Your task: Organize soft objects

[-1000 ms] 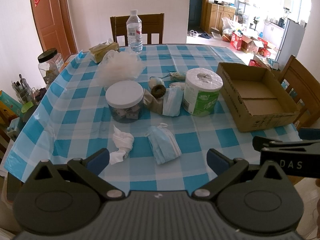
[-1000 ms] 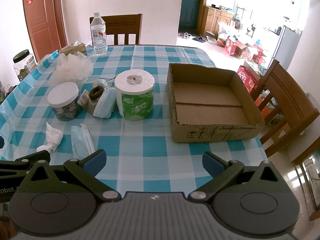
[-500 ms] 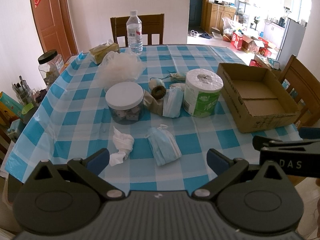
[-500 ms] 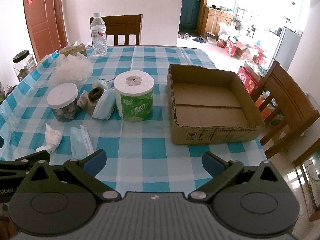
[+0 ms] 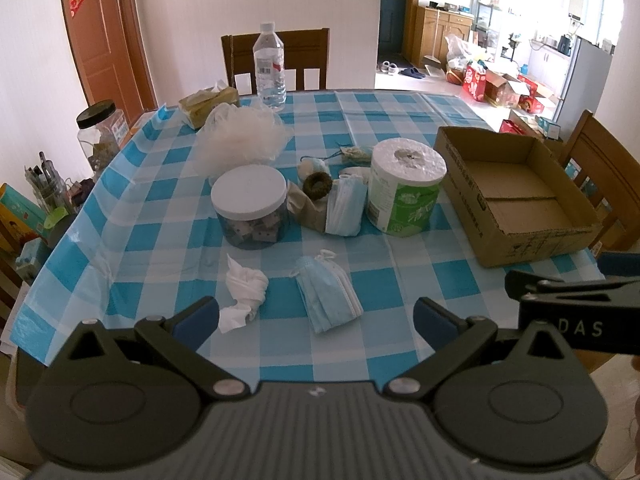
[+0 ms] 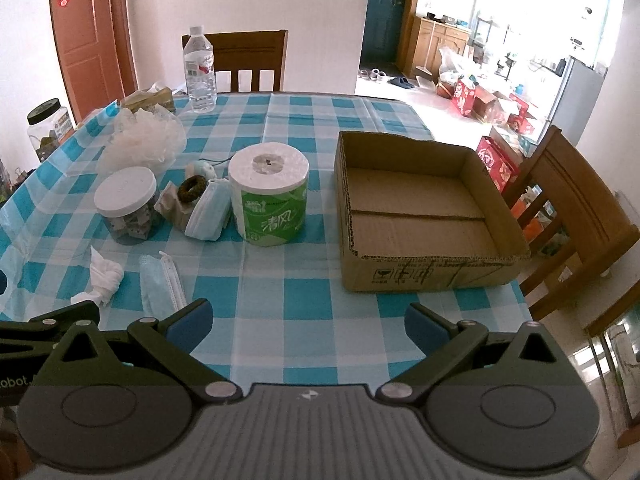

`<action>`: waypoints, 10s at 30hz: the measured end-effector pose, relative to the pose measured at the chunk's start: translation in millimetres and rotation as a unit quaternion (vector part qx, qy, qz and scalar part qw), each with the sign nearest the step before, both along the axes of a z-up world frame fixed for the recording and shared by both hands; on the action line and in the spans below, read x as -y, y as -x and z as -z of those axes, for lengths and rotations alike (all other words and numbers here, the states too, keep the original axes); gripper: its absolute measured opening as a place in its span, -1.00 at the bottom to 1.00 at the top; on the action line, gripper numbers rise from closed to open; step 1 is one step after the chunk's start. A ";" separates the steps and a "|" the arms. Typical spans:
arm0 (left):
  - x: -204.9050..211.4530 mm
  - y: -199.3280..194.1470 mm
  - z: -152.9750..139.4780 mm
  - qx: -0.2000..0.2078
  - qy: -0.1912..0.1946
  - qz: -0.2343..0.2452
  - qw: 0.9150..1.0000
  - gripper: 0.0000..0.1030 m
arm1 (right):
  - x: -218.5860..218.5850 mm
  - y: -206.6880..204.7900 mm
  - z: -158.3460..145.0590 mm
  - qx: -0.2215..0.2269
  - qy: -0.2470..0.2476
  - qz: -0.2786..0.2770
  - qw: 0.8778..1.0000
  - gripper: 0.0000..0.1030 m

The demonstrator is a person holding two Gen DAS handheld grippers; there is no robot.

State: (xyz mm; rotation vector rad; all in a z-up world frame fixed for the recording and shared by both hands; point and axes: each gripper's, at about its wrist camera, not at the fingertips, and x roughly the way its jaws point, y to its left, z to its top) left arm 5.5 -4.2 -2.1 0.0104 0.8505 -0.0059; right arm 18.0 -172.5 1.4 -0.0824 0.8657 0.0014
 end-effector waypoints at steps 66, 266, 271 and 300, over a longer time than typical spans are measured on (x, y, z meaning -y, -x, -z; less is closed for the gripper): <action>-138.7 -59.3 112.6 -0.042 0.001 0.038 0.998 0.99 | -125.8 -83.2 148.1 -0.047 -0.018 -0.218 0.975 0.75; 28.2 -143.1 62.5 -0.019 -0.013 0.164 0.986 0.93 | 62.7 -144.2 49.6 -0.003 -0.007 -0.123 0.992 1.00; 2.6 -143.9 67.0 -0.023 -0.021 0.183 0.983 0.93 | 23.5 -138.0 58.0 -0.018 -0.002 -0.135 0.991 1.00; -145.6 -271.1 44.3 -0.020 -0.020 0.113 0.993 0.93 | -110.0 -155.9 70.5 -0.035 0.015 -0.280 0.959 1.00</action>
